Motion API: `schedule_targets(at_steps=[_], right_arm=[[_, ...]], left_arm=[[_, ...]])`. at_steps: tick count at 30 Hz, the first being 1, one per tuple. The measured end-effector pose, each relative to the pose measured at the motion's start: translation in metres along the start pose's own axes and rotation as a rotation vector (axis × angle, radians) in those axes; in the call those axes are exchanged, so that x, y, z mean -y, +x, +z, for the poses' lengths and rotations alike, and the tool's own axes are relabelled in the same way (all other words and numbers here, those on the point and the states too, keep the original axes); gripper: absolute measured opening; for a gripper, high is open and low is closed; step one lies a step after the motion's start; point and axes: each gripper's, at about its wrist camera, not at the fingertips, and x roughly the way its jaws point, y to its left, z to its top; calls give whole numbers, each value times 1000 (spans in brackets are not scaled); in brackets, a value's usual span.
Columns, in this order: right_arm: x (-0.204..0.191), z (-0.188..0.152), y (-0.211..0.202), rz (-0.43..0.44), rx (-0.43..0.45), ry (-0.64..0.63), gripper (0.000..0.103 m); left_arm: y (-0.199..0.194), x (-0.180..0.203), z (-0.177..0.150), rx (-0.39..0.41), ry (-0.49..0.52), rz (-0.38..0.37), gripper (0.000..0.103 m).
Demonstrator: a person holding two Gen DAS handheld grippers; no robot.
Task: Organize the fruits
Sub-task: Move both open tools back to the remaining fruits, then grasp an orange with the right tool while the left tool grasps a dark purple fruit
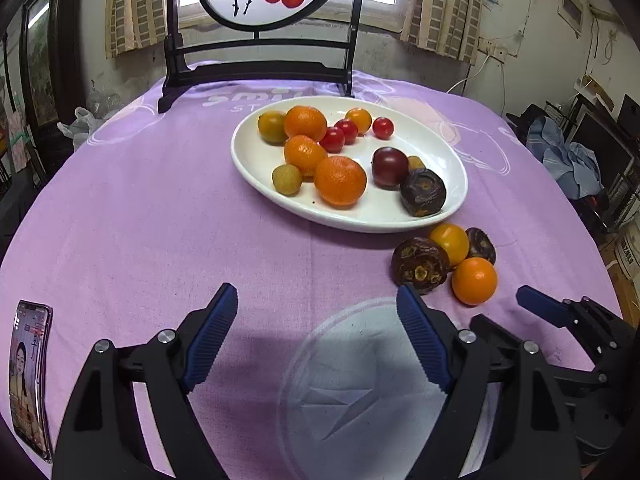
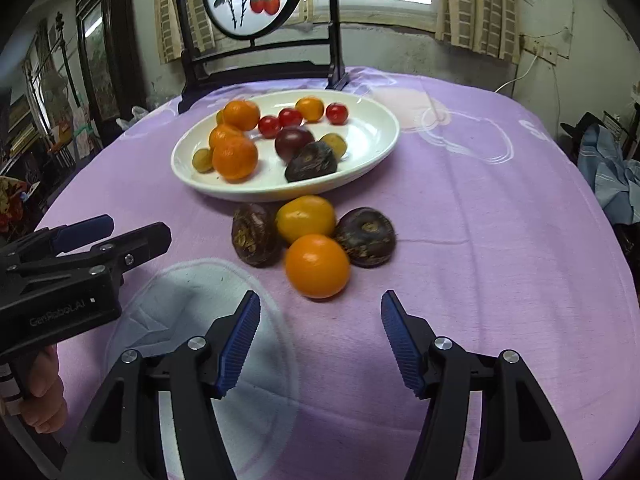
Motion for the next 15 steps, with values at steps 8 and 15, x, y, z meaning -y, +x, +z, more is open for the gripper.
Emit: schedule_targets(at_steps=[8, 15], right_arm=[[-11, 13, 32, -29, -64, -2, 50], [-10, 17, 33, -43, -57, -10, 40]], left_arm=[[1, -2, 2, -21, -6, -41, 81], [1, -5, 3, -24, -19, -52, 82]])
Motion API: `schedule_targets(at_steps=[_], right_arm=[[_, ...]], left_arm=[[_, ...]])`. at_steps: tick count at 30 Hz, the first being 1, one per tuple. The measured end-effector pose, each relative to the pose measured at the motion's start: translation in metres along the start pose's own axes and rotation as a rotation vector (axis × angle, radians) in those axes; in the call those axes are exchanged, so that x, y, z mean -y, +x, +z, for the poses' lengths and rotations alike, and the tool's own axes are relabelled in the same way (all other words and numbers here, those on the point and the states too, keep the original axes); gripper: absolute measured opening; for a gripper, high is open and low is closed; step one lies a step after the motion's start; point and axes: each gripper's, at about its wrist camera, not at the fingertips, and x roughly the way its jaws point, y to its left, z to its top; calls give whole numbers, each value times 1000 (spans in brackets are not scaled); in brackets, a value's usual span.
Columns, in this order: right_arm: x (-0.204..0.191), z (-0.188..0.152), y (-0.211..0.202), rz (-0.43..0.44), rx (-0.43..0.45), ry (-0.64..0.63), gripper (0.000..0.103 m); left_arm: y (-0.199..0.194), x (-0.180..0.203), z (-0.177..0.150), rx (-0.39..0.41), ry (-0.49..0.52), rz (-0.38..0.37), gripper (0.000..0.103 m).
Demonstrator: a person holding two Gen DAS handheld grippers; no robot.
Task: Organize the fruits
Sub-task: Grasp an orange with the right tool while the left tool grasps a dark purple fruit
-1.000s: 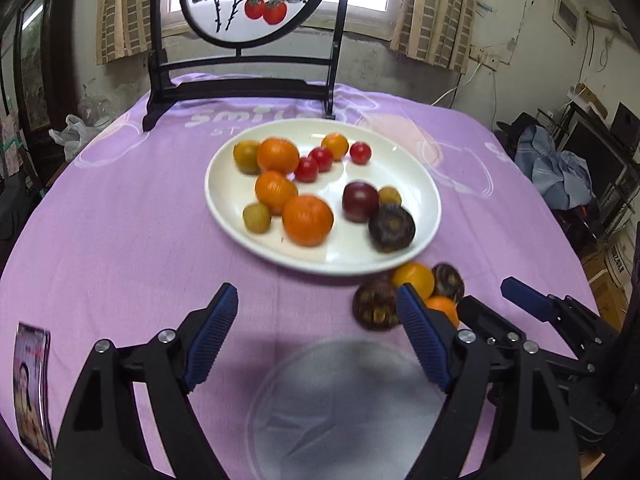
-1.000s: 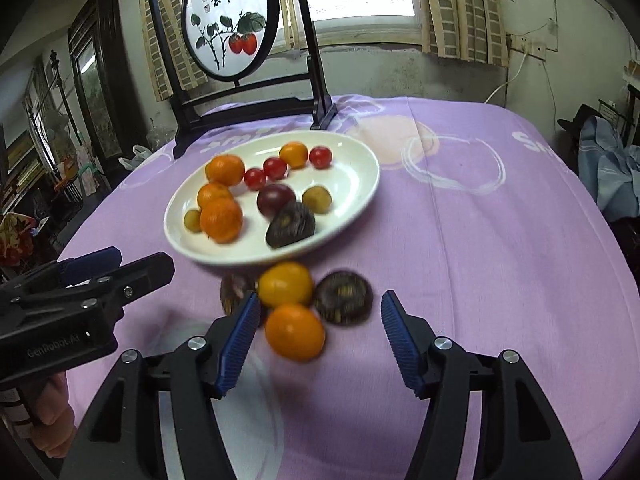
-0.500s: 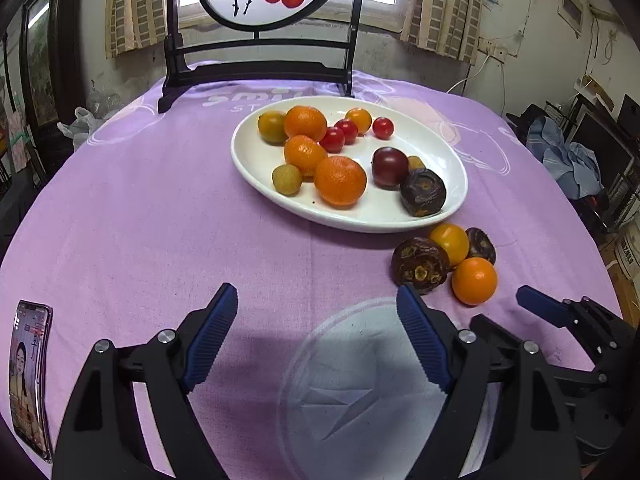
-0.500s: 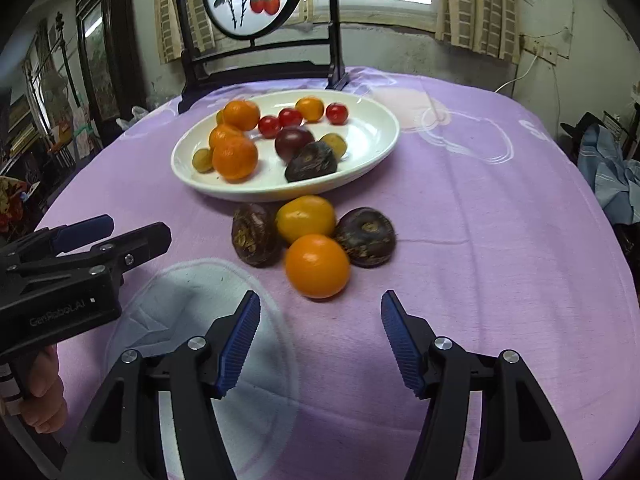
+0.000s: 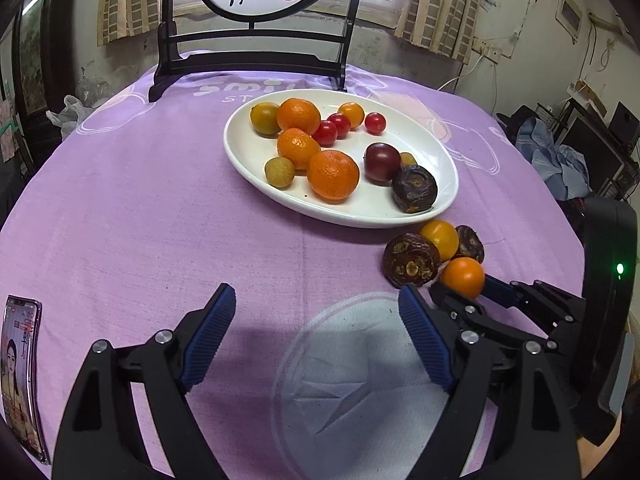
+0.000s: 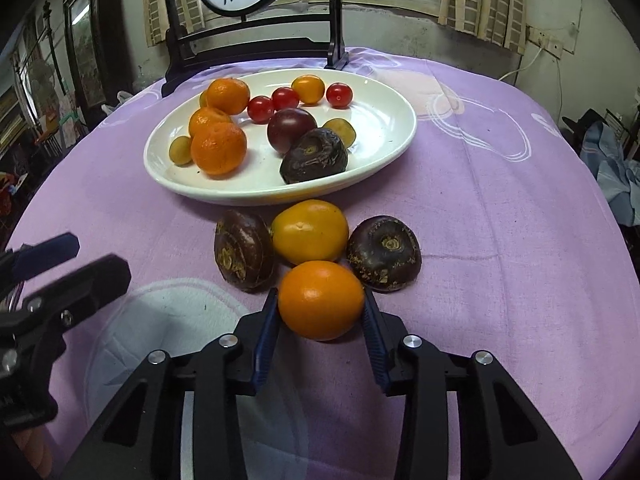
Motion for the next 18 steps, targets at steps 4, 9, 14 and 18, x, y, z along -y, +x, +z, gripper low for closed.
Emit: schedule_targets(at_steps=[4, 9, 14, 18], right_arm=[[3, -7, -9, 19, 3, 7, 40], [13, -19, -23, 34, 19, 17, 40], [28, -29, -34, 19, 41, 28, 40], [41, -33, -37, 33, 48, 50, 40]], left_arm=[[3, 1, -1, -7, 3, 16, 82], [6, 10, -5, -10, 37, 20, 82], [12, 20, -11, -34, 64, -3, 82], [17, 29, -17, -44, 87, -19, 82]])
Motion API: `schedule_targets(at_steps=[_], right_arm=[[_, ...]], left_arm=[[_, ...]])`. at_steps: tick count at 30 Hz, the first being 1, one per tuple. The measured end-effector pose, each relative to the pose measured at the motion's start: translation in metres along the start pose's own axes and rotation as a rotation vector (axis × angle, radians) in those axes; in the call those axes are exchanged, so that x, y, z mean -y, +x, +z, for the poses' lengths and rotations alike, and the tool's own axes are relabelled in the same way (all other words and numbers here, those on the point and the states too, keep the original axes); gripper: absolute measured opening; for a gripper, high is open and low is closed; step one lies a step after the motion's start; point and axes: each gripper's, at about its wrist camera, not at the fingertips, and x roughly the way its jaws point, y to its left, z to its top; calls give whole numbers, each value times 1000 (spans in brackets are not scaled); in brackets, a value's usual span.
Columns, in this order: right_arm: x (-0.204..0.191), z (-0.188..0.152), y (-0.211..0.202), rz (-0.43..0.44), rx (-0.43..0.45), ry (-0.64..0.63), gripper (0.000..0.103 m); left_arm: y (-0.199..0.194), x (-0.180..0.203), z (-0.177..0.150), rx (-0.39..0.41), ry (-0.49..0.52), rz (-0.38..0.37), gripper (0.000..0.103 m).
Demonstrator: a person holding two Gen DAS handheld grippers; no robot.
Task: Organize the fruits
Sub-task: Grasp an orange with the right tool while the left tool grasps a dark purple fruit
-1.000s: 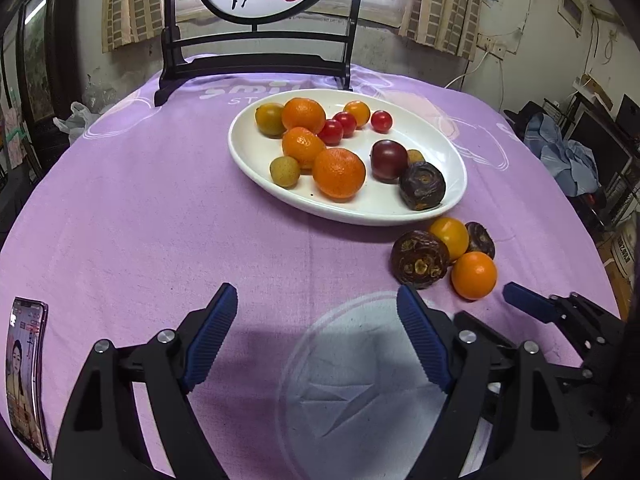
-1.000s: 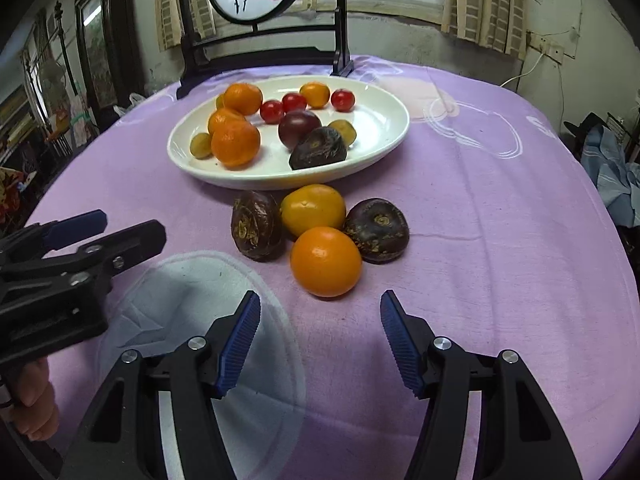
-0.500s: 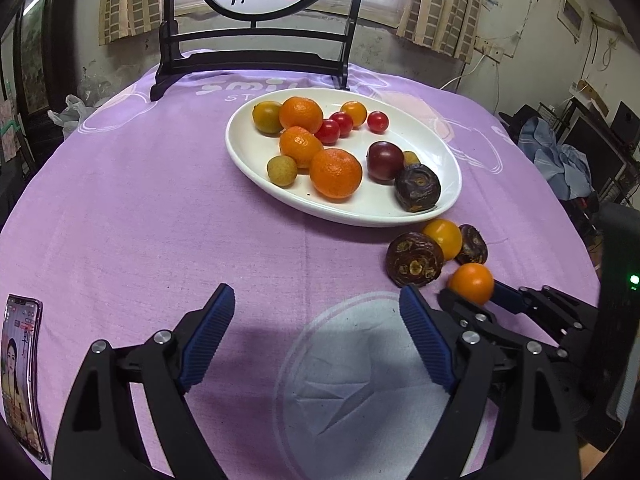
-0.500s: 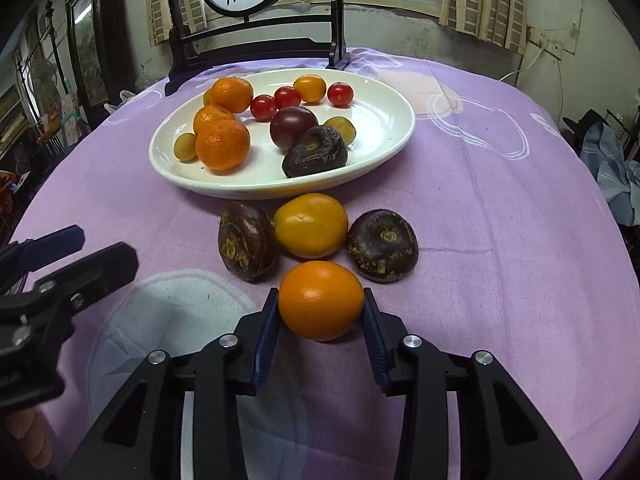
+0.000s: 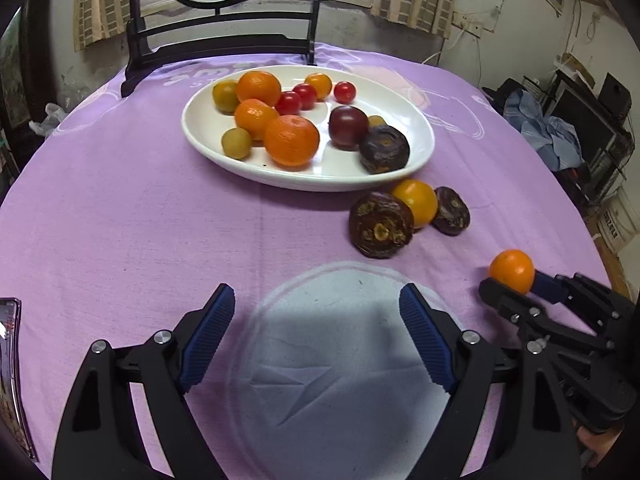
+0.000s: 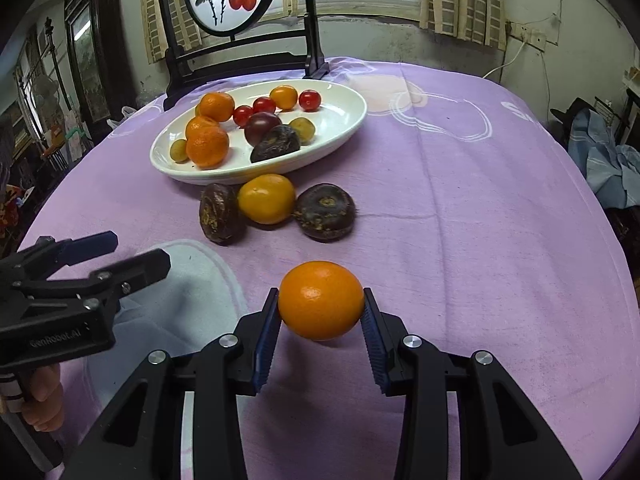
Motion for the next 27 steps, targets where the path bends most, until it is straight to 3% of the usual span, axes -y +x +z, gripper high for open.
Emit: schedule_targets(at_steps=[7, 11, 16, 20, 21, 27], right_arm=[[23, 3, -21, 52, 66, 73, 40], [28, 3, -26, 71, 70, 92, 40], [31, 4, -35, 89, 97, 102, 40], [29, 4, -33, 94, 86, 96, 40], [28, 3, -32, 95, 82, 94, 40], [28, 3, -25, 96, 63, 93, 41]], left_arm=[[10, 29, 1, -3, 85, 15, 82], [27, 41, 8, -34, 117, 41, 71], [42, 51, 18, -36, 134, 57, 68], [46, 55, 26, -27, 156, 51, 51], [46, 55, 27, -22, 155, 59, 42], [43, 45, 32, -24, 127, 46, 40]])
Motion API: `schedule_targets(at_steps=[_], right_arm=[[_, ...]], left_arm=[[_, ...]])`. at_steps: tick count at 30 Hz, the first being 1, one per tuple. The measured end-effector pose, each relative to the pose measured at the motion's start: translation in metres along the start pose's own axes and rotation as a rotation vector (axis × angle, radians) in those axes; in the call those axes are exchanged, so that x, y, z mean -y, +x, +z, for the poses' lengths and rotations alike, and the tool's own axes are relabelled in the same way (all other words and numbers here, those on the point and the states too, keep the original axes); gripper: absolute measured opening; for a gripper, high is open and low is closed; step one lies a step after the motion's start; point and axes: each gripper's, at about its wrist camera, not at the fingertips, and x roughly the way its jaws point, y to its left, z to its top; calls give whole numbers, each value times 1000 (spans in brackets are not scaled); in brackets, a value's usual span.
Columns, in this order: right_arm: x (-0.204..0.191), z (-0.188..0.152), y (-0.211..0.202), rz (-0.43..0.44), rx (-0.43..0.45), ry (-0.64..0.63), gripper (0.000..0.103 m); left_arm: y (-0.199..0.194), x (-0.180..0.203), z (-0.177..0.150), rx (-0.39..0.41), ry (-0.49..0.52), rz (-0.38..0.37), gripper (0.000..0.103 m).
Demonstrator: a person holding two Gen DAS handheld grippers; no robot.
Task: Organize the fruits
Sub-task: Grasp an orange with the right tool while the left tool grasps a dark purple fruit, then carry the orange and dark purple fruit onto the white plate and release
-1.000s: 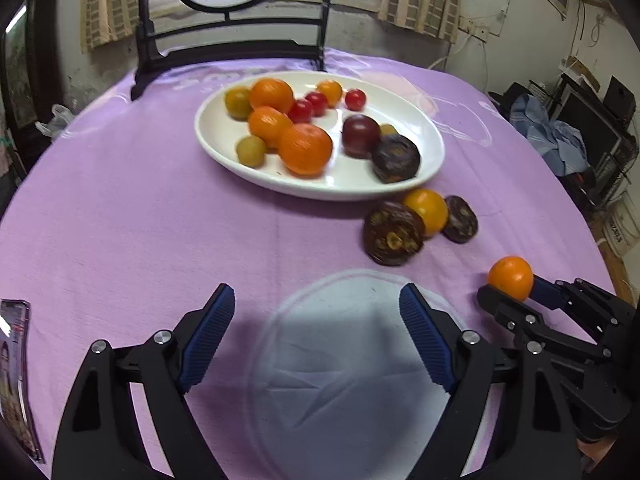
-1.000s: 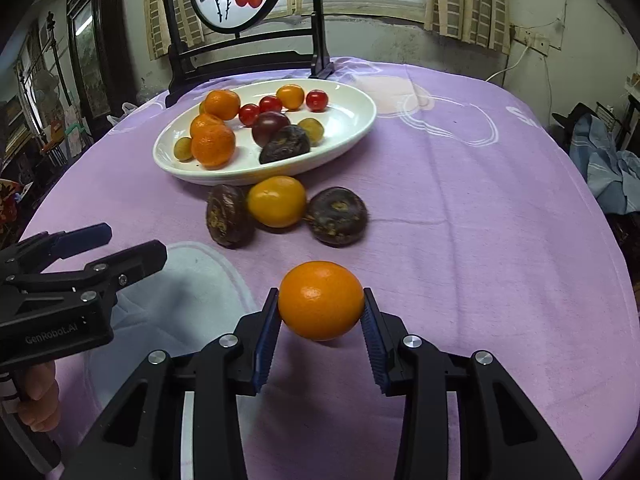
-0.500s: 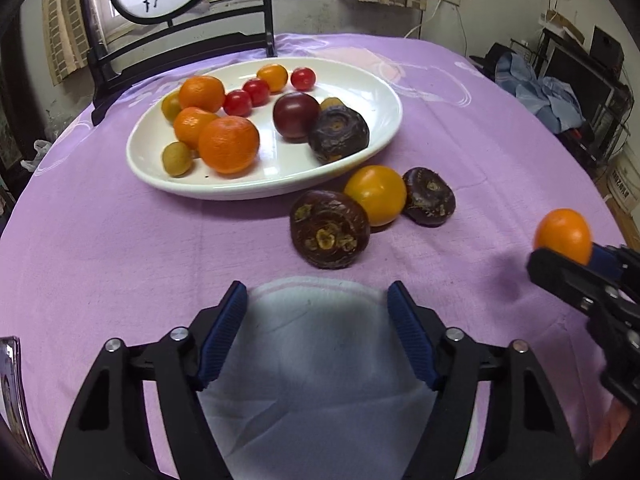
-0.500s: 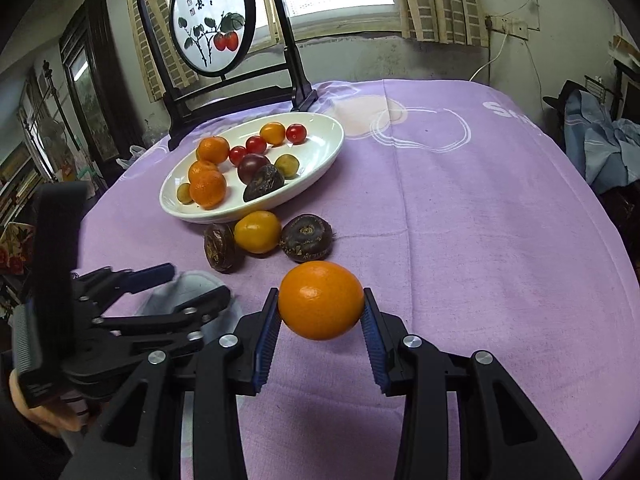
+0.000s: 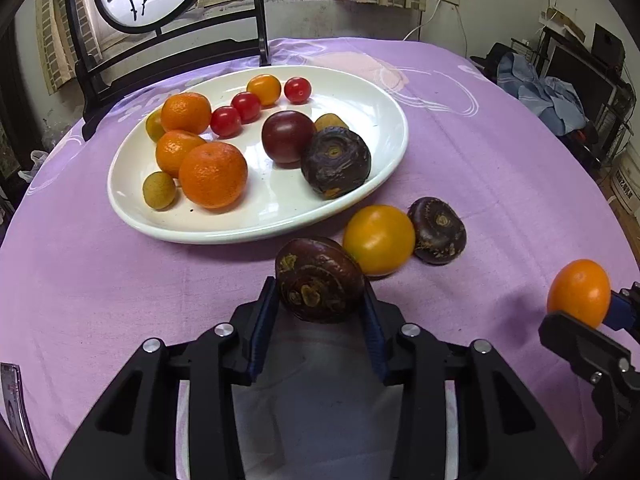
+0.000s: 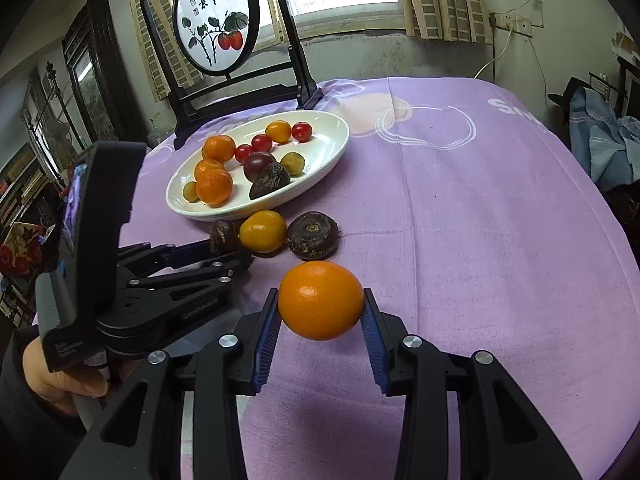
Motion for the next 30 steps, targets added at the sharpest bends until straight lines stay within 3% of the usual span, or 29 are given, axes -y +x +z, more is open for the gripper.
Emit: schedule_targets(at_steps=[9, 17, 24, 30], right_arm=[[-5, -4, 5, -8, -8, -28, 40], [-16, -3, 1, 42, 13, -28, 40], [-46, 36, -18, 71, 88, -106, 40], [-71, 85, 0, 61, 114, -184, 40]], left_arm=[[-53, -10, -12, 90, 10, -33, 39], [-91, -42, -27, 112, -20, -62, 39], [-103, -70, -1, 138, -47, -50, 39], [-84, -85, 46, 143, -81, -26, 39]])
